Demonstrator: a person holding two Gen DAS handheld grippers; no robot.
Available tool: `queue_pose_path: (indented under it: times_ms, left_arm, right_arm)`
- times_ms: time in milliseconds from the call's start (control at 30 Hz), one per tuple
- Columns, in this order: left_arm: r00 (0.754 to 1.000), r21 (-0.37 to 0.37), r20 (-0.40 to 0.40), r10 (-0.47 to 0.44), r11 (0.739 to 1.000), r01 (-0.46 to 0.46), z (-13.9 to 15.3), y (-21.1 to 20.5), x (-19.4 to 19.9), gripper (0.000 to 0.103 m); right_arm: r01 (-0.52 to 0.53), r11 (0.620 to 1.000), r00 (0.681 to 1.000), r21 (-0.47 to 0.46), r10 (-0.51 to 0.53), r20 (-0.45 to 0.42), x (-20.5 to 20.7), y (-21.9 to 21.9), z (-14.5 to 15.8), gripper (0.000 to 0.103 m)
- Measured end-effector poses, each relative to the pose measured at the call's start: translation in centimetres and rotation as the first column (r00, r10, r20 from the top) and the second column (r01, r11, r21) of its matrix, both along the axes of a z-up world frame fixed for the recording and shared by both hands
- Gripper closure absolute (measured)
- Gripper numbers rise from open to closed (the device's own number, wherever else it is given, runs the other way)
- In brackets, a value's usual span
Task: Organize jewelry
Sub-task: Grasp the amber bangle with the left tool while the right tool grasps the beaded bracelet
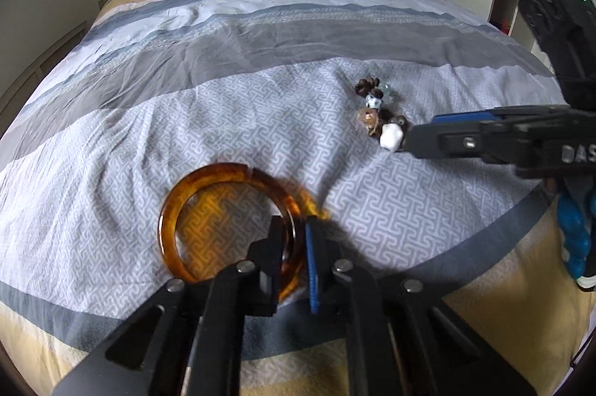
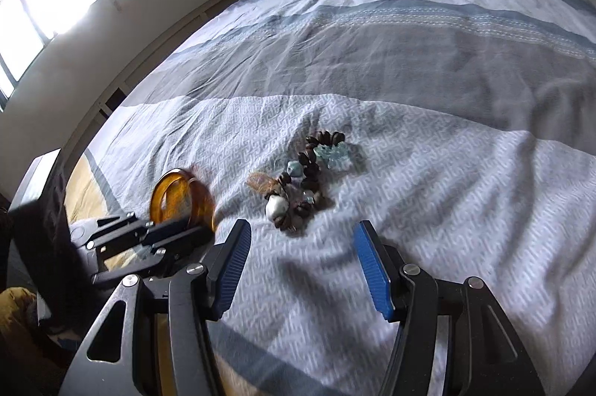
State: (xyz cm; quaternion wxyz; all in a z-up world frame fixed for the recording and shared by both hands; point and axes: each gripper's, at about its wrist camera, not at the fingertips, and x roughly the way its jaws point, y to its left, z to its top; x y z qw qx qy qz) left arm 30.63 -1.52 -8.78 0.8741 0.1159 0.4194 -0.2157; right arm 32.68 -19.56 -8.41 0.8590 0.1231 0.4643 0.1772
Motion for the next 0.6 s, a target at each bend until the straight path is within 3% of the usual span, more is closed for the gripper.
queue_pose_path:
  times_ms: [233, 400, 500, 567, 600]
  left_arm:
    - [1.000, -0.042, 0.011, 0.015, 0.999, -0.015, -0.4, 0.5, -0.1, 0.093]
    - [1.000, -0.053, 0.008, 0.020, 0.998, -0.020, -0.6, 0.7, 0.0, 0.093]
    - [1.000, -0.047, 0.010, 0.022, 0.999, -0.021, -0.7, 0.7, 0.0, 0.093]
    - [1.000, -0.040, 0.010, 0.024, 0.999, -0.023, -0.7, 0.6, 0.0, 0.093]
    - [1.000, -0.037, 0.008, 0.026, 0.999, -0.026, -0.6, 0.5, 0.0, 0.093]
  right_arm:
    - [0.001, 1.000, 1.000, -0.005, -0.001, 0.013, 2.3, 1.2, -0.9, 0.046]
    - [0.004, 1.000, 1.000, -0.022, -0.003, 0.018, 3.2, 1.9, -1.5, 0.053]
    - [0.014, 0.999, 1.000, -0.029, -0.013, 0.008, 3.6, 1.9, -1.9, 0.063]
    - [0.019, 0.999, 1.000, -0.026, -0.019, 0.001, 3.5, 1.5, -1.8, 0.078]
    - [0.020, 1.000, 1.000, -0.017, -0.020, -0.003, 3.3, 1.3, -1.8, 0.080]
